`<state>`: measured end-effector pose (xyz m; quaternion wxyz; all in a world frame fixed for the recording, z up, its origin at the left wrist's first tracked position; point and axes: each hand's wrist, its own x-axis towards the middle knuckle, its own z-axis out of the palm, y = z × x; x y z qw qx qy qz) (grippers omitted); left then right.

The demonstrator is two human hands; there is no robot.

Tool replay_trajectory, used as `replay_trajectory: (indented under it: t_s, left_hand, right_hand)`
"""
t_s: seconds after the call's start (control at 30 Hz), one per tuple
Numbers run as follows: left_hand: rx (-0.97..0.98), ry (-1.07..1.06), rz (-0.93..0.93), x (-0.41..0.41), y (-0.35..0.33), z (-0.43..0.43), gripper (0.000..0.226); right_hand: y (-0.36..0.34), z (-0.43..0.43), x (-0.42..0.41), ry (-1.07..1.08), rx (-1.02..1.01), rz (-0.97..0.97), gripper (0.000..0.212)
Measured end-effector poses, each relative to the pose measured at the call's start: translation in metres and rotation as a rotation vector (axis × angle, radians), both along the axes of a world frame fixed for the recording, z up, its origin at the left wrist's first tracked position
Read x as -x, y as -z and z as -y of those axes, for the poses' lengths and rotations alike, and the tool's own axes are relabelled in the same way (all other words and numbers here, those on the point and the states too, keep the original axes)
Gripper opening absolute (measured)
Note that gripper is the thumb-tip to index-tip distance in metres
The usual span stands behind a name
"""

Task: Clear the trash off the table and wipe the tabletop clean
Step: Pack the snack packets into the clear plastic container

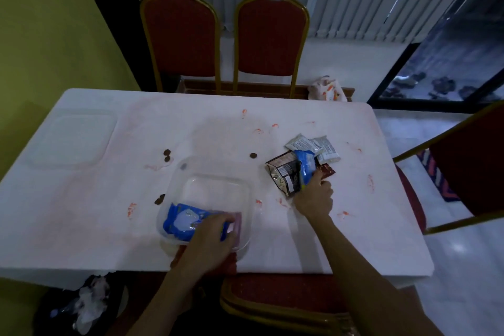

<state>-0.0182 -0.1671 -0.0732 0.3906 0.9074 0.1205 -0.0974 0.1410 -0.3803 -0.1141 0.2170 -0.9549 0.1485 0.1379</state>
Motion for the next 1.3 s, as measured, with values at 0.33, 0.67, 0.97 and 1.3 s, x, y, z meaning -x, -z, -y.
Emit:
replay_trajectory:
  t_s: [0.33, 0.67, 0.97, 1.3]
  left_hand:
    - [-0.125, -0.062, 0.023, 0.007, 0.014, -0.003, 0.030]
    - [-0.169, -0.020, 0.103, -0.001, 0.029, -0.023, 0.035]
    - [-0.193, 0.116, 0.039, -0.002, 0.038, -0.029, 0.029]
    - [-0.294, 0.238, -0.133, -0.033, 0.024, -0.006, 0.041]
  right_hand:
    - [-0.058, -0.036, 0.046, 0.053, -0.601, 0.301, 0.057]
    - [-0.051, -0.104, 0.101, -0.638, 0.063, 0.099, 0.047]
    - [-0.058, -0.120, 0.104, -0.806, 0.314, 0.037, 0.028]
    - [-0.070, -0.122, 0.109, -0.837, 0.312, -0.016, 0.026]
